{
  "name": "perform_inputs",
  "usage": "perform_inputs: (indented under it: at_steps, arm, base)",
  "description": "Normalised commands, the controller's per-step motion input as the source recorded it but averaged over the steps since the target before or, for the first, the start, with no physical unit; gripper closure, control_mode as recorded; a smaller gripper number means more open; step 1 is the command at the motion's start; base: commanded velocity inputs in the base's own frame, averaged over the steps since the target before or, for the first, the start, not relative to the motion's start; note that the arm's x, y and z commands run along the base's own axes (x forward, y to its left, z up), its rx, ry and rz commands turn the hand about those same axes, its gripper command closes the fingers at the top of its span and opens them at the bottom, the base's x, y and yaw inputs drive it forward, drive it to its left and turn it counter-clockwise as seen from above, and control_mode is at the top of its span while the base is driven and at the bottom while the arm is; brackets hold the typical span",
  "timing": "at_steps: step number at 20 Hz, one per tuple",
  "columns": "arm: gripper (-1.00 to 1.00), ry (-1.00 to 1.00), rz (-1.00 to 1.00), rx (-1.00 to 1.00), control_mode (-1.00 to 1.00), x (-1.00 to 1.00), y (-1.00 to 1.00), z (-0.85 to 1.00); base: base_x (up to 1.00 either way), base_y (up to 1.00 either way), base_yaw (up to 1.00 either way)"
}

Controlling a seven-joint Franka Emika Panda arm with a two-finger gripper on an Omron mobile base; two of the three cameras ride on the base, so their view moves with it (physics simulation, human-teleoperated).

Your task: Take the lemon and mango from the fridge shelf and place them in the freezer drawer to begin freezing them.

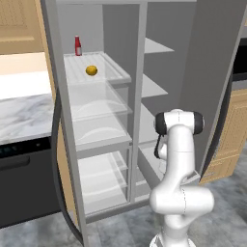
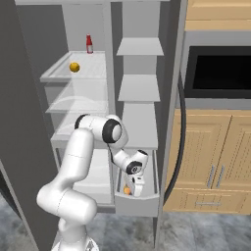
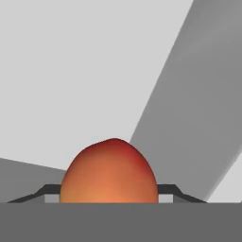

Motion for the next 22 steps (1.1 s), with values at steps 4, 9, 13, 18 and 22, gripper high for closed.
perform_inputs:
  at_steps: [4,9,13,18,22]
  arm:
    - [1.0,0.0,0.0,0.04,-1.0,-0.19,0.0,-0.27]
    - [1.0,0.0,0.0,0.04,-1.0,-0.44,0.0,-0.24]
    - [1.0,0.0,0.0,0.02,-1.0,-0.73,0.0,-0.29]
    - [1.0,0.0,0.0,0.01,-1.0,-0.66,0.0,-0.19]
    - [1.0,0.0,-0.02,0.0,-1.0,-0.01,0.0,0.0]
  base:
    - [0.0,0.0,0.0]
    - [0.0,0.0,0.0]
    - [0.0,0.0,0.0]
    - [0.0,0.0,0.0]
    - [0.0,0.0,0.0]
